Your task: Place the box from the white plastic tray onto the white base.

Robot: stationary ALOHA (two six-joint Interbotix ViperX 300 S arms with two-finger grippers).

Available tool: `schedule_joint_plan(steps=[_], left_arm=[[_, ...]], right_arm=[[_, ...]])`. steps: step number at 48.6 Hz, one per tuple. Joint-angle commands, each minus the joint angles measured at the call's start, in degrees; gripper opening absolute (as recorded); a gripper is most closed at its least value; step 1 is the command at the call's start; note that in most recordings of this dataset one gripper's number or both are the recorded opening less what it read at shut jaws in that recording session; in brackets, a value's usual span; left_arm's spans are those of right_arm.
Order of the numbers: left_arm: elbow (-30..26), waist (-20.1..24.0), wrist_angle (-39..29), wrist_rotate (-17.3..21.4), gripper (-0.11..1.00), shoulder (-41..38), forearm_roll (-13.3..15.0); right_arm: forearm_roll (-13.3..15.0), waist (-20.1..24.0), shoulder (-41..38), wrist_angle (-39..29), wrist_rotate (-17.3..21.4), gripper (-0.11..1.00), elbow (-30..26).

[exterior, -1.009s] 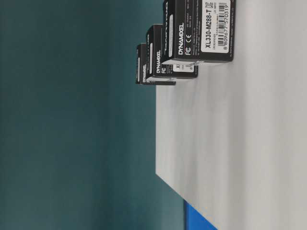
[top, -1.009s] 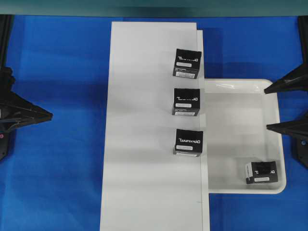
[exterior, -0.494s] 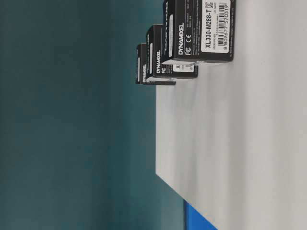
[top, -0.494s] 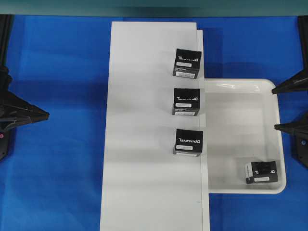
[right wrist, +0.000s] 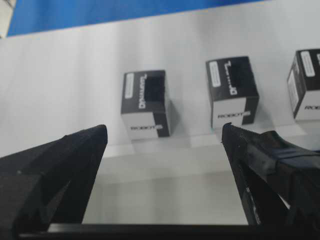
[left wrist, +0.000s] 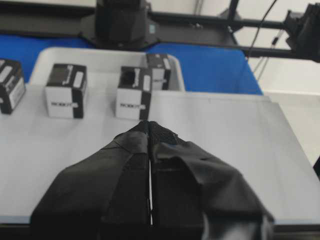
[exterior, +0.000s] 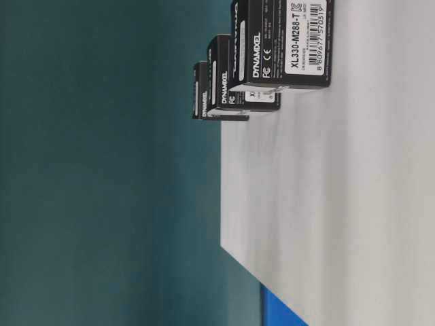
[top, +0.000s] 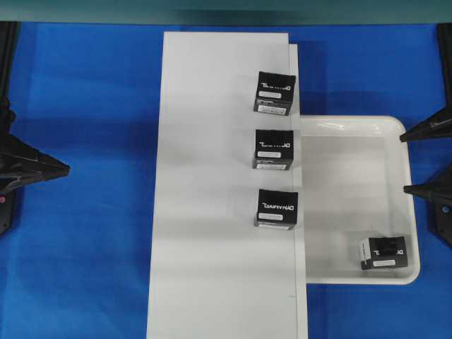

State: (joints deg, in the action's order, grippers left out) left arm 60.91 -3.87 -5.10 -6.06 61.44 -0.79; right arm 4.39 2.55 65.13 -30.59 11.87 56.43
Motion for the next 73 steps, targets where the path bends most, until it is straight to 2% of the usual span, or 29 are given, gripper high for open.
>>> schedule_joint_plan(steps=[1,28,53,60,73], left_arm=[[-1.0,-0.1,0.4,0.0,-0.05,-0.3,-0.2],[-1.0,0.0,1.5,0.0,-0.05,-0.4,-0.2],[-0.8,0.0,1.4,-0.1,-0.05,-0.6,-0.2],[-0.4,-0.1,1.5,-0.1,-0.05,-0.8,-0.2],[-0.3,-0.1,1.5,-0.2,-0.05,-0.9,-0.2]], right_arm=[[0.0,-0.1,0.3,0.7,-0.3,0.96,-0.2],[0.0,0.0,7.1,0.6,-0.4,0.96,1.4],[-0.1,0.4,8.0,0.8,-0.1,0.96,2.4],[-1.2,0.5,8.0,0.8,-0.2,0.96,2.5],[-1.3,0.5,8.0,1.3,-0.3,0.96,2.9]])
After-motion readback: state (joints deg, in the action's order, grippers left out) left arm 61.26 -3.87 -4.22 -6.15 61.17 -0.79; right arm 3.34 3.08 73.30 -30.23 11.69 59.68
